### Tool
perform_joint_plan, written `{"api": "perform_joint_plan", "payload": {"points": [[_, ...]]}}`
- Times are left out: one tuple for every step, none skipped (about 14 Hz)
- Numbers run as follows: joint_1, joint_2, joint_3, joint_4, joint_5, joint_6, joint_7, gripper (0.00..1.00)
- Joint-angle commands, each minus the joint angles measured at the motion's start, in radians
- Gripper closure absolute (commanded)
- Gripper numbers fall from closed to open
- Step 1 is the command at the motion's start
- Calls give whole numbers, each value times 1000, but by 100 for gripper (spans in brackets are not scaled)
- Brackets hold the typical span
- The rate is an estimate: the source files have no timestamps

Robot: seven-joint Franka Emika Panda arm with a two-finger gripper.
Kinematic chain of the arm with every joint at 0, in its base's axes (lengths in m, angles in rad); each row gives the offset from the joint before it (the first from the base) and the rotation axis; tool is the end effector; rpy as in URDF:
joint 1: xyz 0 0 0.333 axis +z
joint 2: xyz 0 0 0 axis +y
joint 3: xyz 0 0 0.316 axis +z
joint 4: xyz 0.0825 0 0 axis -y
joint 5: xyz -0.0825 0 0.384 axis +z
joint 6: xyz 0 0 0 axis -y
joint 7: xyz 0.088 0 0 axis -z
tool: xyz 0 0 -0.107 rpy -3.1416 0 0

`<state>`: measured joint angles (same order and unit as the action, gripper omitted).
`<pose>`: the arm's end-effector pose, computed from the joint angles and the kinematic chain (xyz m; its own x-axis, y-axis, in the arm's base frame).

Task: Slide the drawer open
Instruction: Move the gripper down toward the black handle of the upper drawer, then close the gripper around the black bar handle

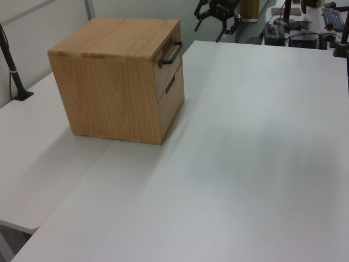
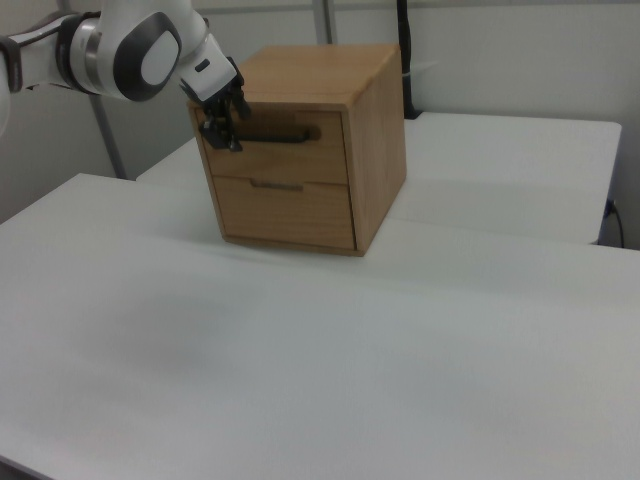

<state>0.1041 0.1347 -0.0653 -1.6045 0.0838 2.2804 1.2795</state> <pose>0.6464 0.0299 0.6059 0.2706 -0.9596 0.0768 -0.8145 -0.2707 -0.5132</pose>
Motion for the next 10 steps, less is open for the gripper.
{"api": "perform_joint_plan", "payload": {"points": [[71,84,-62,72,24,76,52,26],[92,127,-86,115,22,76,67,26],[91,147,-88,127,22,77,72,26],[89,158,-88,130,21,80,72,27],[88,167,-88,133,21,85,74,29],[91,199,-87,152,21,123,74,34],[91,216,-85,155,19,160,72,37],[92,235,-84,155,19,194,72,38],[92,247,-83,155,17,215,72,38],[92,259,-82,156,17,235,72,40]]}}
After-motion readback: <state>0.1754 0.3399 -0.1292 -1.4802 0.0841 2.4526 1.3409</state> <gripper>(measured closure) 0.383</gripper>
